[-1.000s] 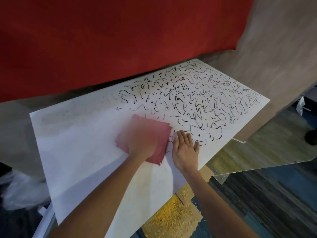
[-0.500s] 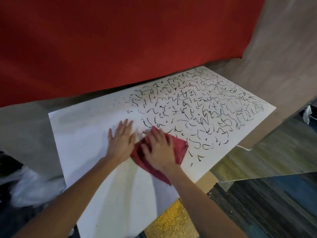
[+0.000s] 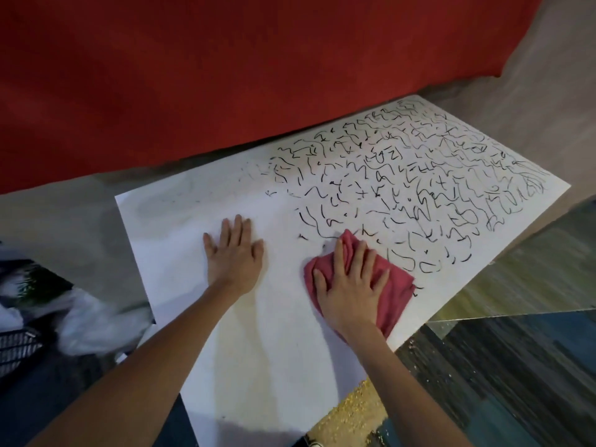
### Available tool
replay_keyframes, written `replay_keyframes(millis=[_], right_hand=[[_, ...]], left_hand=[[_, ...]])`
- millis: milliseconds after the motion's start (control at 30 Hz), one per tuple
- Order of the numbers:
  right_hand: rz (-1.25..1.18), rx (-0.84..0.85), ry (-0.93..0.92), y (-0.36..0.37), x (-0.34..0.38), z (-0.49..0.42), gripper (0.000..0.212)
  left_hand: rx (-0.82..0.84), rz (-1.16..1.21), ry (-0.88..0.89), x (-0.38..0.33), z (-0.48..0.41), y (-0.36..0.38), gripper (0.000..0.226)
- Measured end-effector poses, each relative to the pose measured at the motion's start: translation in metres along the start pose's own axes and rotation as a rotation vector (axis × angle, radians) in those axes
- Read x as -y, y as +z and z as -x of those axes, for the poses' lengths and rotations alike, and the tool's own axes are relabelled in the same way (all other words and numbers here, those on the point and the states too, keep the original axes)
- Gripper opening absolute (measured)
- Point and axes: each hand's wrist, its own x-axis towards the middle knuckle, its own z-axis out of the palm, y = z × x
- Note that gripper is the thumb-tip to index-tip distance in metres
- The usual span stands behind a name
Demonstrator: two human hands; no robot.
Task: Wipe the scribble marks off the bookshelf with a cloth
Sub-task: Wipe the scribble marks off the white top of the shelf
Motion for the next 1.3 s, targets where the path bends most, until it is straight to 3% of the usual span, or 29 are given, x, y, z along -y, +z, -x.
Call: replay_keyframes(millis=[167, 267, 467, 633, 700, 800, 933, 1067, 1233, 1300], right_hand=[[0.001, 0.049, -0.045, 0.000, 0.001, 0.055, 0.074], [-0.014, 0.057, -0.060, -0.006, -0.001, 0.014, 0.078], [-0.063, 0.026, 0.010, -0.022, 0.001, -0.070, 0.061], [0.001, -0.012, -0.081, -0.005, -0.008, 0.003, 0.073], [0.019, -0.049, -0.092, -0.003, -0.008, 0.035, 0.067], [0.000, 0.024, -0.095, -0.003, -0.016, 0.035, 0.072], [-0.059, -0.014, 0.027, -0.018, -0.028, -0.037, 0.057], [-0.081, 0.025, 0.109, -0.027, -0.023, -0.061, 0.056], [0.058, -0.067, -0.157, 0.005, 0.025, 0.038, 0.065], [0.065, -0.068, -0.300, 0.021, 0.052, 0.080, 0.061]], left_hand=[[-0.014, -0.007, 0.005, 0.000, 0.000, 0.002, 0.057], [-0.008, -0.006, 0.009, 0.000, -0.001, 0.002, 0.057], [0.006, -0.007, 0.028, 0.001, 0.002, 0.001, 0.057], [0.000, -0.012, 0.032, 0.003, 0.002, 0.002, 0.057], [-0.006, -0.017, 0.039, 0.003, 0.001, 0.002, 0.057], [-0.014, -0.007, 0.038, 0.002, 0.001, 0.003, 0.057], [-0.012, -0.005, 0.052, 0.002, 0.001, 0.002, 0.058], [-0.012, 0.001, 0.060, 0.003, 0.002, 0.002, 0.058], [-0.021, 0.002, 0.079, 0.006, -0.003, 0.002, 0.059], [-0.061, 0.000, 0.114, 0.012, -0.008, -0.002, 0.073]])
